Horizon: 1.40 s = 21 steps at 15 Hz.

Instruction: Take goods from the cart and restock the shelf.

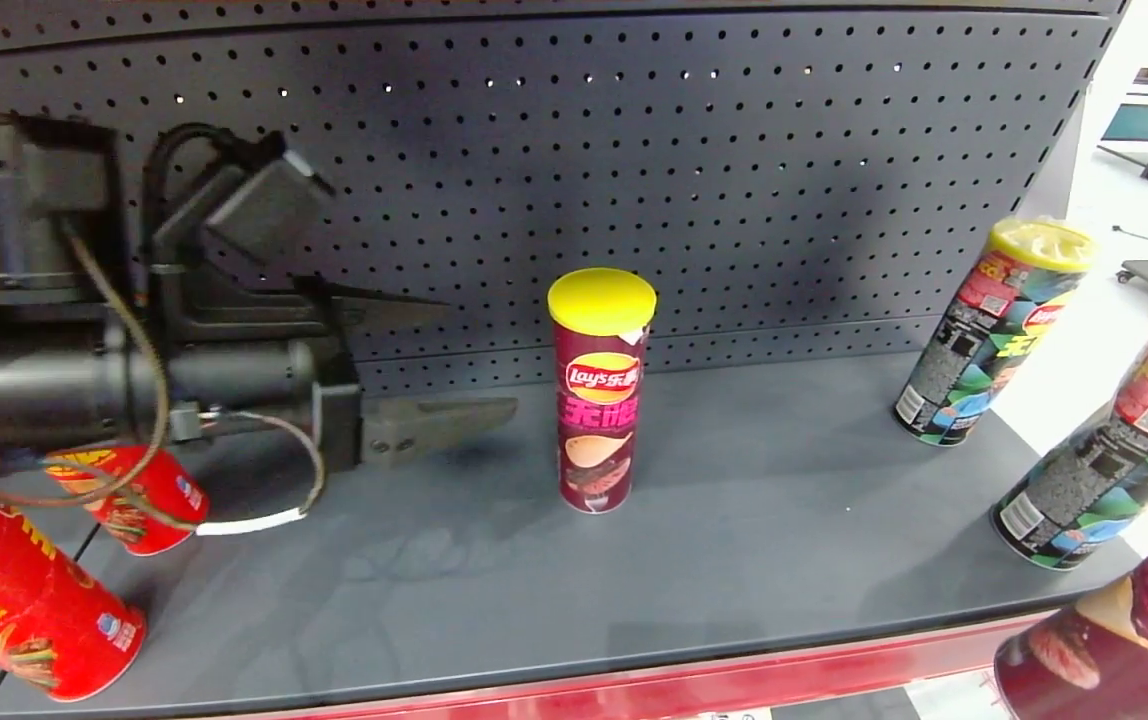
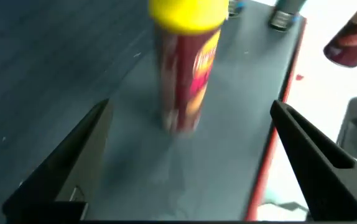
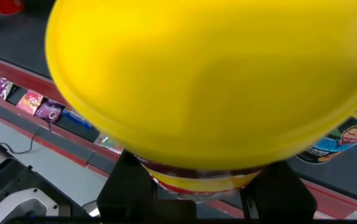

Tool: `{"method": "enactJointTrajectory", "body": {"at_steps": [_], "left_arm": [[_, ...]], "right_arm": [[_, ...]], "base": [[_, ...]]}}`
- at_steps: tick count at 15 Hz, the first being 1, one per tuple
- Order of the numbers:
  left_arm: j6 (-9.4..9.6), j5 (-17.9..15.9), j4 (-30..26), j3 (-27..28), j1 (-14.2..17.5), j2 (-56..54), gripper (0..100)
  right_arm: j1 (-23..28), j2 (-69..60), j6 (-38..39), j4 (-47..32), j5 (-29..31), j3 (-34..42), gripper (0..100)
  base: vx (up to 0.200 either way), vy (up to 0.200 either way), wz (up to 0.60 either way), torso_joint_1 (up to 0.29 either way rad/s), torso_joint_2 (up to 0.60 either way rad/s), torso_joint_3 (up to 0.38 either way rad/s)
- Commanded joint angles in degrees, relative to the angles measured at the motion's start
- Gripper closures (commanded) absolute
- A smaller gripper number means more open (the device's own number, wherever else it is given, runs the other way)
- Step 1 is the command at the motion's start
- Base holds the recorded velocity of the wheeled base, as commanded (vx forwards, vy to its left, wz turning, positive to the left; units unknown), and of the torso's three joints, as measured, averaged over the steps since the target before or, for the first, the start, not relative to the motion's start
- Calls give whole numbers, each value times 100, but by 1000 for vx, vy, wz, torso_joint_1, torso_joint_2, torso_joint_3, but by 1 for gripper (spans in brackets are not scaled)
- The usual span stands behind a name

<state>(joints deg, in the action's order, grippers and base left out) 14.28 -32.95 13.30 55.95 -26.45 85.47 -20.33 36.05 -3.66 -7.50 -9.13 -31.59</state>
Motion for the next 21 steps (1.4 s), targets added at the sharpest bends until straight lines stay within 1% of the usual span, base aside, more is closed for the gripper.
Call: {"method": "enactJointTrajectory", "body": {"at_steps": [1, 3, 5, 6, 10, 13, 17, 18, 19, 21], "left_arm": [[137, -185, 50, 636, -361, 1165, 0], [146, -247, 41, 873, -396, 1367, 0], [234, -247, 50, 1128, -396, 1587, 0], [234, -256, 50, 1251, -396, 1666, 0], [286, -449, 50, 1427, -387, 1912, 0], [568, -598, 59, 1532, -369, 2185, 0], [532, -634, 41, 1884, -404, 2325, 0], [488, -669, 24, 1998, -404, 2369, 0], [401, -669, 32, 2033, -404, 2378, 0], [365, -669, 24, 2033, -413, 2387, 0]], "right_arm": [[3, -10, -3, -6, 8, -5, 100], [12, -10, 5, -6, 17, -5, 100], [12, -10, 14, -6, 17, -14, 100], [12, -1, 14, -6, 17, -14, 100], [12, -10, 14, -6, 17, -14, 100], [12, -10, 14, -15, 25, -14, 100], [12, -19, 14, -15, 25, -14, 100], [21, -19, 14, -15, 34, -14, 100], [21, -19, 14, -15, 34, -14, 100], [21, -10, 14, -15, 34, -14, 100]], "base": [[0, 0, 0, 0, 0, 0], [0, 0, 0, 0, 0, 0], [0, 0, 0, 0, 0, 0], [0, 0, 0, 0, 0, 0], [0, 0, 0, 0, 0, 0], [0, 0, 0, 0, 0, 0], [0, 0, 0, 0, 0, 0], [0, 0, 0, 0, 0, 0], [0, 0, 0, 0, 0, 0], [0, 0, 0, 0, 0, 0]]}}
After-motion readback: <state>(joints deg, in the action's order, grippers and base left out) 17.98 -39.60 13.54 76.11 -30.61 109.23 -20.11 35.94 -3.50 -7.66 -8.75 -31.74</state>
